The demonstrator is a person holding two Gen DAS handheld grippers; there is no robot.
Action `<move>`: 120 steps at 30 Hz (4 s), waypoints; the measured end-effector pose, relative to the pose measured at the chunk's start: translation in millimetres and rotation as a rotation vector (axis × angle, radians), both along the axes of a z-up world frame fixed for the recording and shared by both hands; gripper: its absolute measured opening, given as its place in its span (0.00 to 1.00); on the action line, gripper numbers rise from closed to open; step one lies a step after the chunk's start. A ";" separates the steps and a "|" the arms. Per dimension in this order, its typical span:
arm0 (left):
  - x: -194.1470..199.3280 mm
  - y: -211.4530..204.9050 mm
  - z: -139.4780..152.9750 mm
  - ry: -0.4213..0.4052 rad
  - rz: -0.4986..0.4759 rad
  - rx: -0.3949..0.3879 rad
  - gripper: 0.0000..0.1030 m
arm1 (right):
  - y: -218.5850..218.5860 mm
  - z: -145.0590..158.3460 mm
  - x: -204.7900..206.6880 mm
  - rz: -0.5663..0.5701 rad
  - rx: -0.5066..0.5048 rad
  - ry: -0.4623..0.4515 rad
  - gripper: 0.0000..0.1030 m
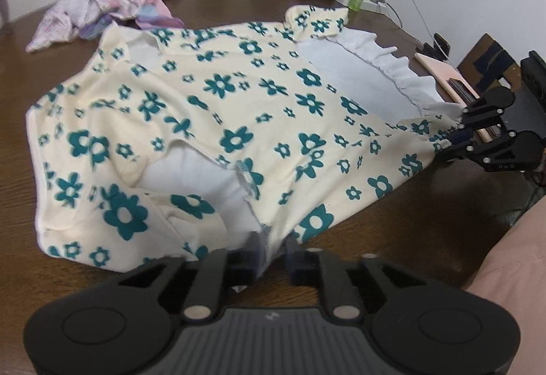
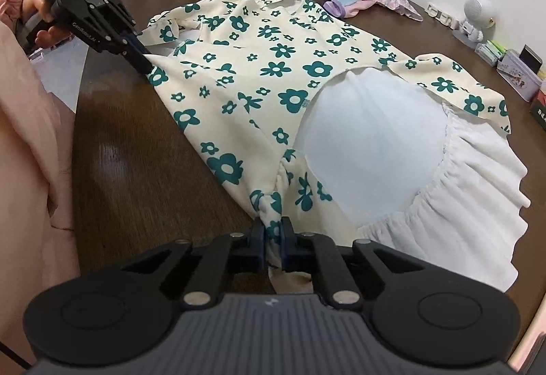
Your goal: Fold clothes
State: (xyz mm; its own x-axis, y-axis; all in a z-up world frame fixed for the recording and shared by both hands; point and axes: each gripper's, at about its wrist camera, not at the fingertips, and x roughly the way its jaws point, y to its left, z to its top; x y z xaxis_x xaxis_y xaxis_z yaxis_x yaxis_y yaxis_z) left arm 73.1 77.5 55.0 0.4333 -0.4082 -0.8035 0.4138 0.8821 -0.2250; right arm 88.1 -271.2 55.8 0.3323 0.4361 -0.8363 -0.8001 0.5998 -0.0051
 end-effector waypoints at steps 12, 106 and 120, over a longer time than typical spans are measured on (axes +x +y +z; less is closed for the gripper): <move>44.3 -4.3 -3.5 0.035 0.116 -0.039 0.34 | 11.2 8.8 15.3 -0.112 0.198 -0.003 0.21; 1.5 72.3 -3.4 -0.207 0.262 -0.012 0.28 | -4.8 -8.5 16.1 -0.469 0.366 -0.005 0.36; -63.2 49.1 15.5 -0.292 0.316 0.068 0.89 | -39.7 18.1 -41.8 -0.589 0.302 -0.281 0.99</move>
State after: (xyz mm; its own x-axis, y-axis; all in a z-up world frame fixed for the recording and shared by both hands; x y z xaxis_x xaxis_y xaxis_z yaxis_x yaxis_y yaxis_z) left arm 9.9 126.6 70.5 0.7415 -0.1691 -0.6493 0.1583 0.9845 -0.0756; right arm 46.3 -310.9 73.9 0.7687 0.3171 -0.5555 -0.3362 0.9391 0.0709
